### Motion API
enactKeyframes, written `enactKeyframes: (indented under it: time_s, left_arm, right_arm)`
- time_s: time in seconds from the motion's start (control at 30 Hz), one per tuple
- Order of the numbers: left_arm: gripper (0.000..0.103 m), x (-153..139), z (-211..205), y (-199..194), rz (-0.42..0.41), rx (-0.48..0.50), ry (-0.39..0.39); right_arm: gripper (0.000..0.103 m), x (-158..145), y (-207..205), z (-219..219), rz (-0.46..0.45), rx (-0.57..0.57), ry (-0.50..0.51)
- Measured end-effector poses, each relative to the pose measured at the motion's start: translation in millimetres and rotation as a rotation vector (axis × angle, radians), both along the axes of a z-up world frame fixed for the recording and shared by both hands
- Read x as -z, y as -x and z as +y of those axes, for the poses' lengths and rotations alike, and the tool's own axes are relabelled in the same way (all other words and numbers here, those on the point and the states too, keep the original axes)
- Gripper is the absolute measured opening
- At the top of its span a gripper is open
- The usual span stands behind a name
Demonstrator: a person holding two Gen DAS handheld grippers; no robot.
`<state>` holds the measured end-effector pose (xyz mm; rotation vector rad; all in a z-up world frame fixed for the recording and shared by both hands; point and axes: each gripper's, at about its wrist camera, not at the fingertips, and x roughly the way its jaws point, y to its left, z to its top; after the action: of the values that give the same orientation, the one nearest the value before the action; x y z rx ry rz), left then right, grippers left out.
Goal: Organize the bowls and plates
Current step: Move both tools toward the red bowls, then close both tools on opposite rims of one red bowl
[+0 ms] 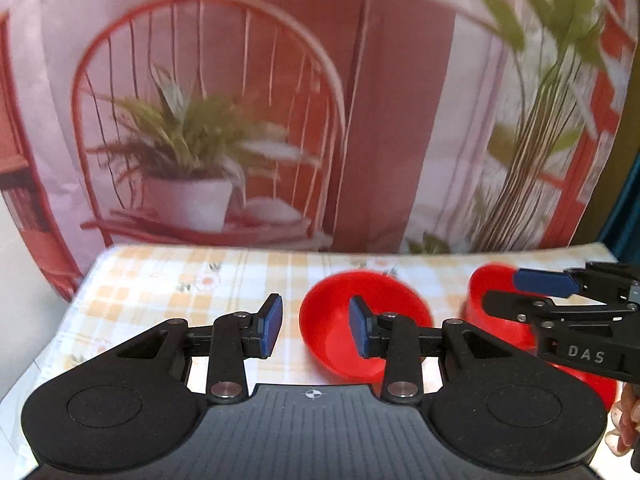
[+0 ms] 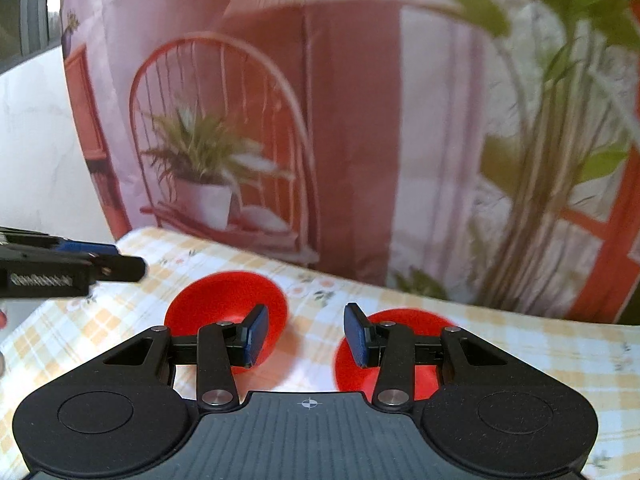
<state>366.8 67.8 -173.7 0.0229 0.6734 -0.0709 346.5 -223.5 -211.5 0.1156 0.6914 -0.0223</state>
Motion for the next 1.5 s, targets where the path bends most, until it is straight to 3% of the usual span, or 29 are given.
enactKeyframes:
  time_s: [0.4, 0.47, 0.53, 0.6, 0.8, 1.1, 1.5]
  left_arm:
    - [0.038, 48, 17, -30, 0.092, -0.009, 0.082]
    - [0.034, 52, 16, -32, 0.099, 0.007, 0.093]
    - [0.019, 54, 16, -32, 0.111, 0.017, 0.096]
    - [0.017, 56, 14, -31, 0.116, 0.016, 0.088]
    - [0.016, 51, 12, -18, 0.118, 0.021, 0.077]
    - [0.016, 28, -6, 22, 0.101, 0.052, 0.029]
    - [0.017, 3, -54, 62, 0.054, 0.143, 0.014]
  right_arm:
    - [0.039, 42, -33, 21, 0.066, -0.036, -0.013]
    - [0.038, 44, -35, 21, 0.074, -0.037, -0.019]
    - [0.031, 47, -36, 21, 0.083, -0.039, -0.038]
    - [0.023, 48, -35, 20, 0.089, -0.039, -0.061]
    - [0.018, 43, -22, 20, 0.087, -0.031, -0.084]
    - [0.018, 22, 22, 21, 0.05, -0.016, -0.105]
    - [0.017, -7, 92, -13, -0.022, 0.026, -0.113]
